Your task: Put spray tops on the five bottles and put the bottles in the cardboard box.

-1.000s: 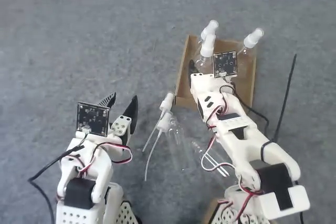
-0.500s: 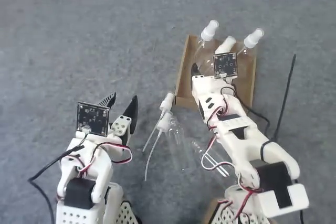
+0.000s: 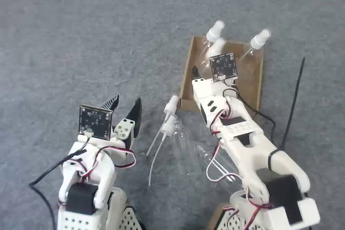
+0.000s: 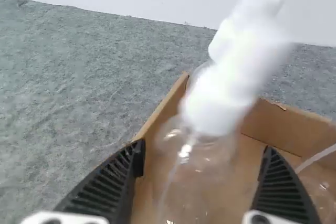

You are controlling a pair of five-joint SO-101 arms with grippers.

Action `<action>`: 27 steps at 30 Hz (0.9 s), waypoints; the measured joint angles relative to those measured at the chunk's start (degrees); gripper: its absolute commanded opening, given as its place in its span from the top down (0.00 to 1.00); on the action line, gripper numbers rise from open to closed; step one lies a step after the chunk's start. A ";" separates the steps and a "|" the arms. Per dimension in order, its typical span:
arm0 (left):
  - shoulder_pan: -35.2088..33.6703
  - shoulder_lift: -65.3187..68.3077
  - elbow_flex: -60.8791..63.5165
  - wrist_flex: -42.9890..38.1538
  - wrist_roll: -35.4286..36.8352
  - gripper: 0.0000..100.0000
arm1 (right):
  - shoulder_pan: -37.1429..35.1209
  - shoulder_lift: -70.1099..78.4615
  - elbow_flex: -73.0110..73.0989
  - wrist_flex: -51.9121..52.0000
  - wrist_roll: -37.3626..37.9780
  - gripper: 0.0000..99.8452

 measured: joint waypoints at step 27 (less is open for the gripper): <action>-0.26 0.09 3.25 -4.84 0.00 0.84 | 0.00 -3.43 0.00 0.44 0.18 0.72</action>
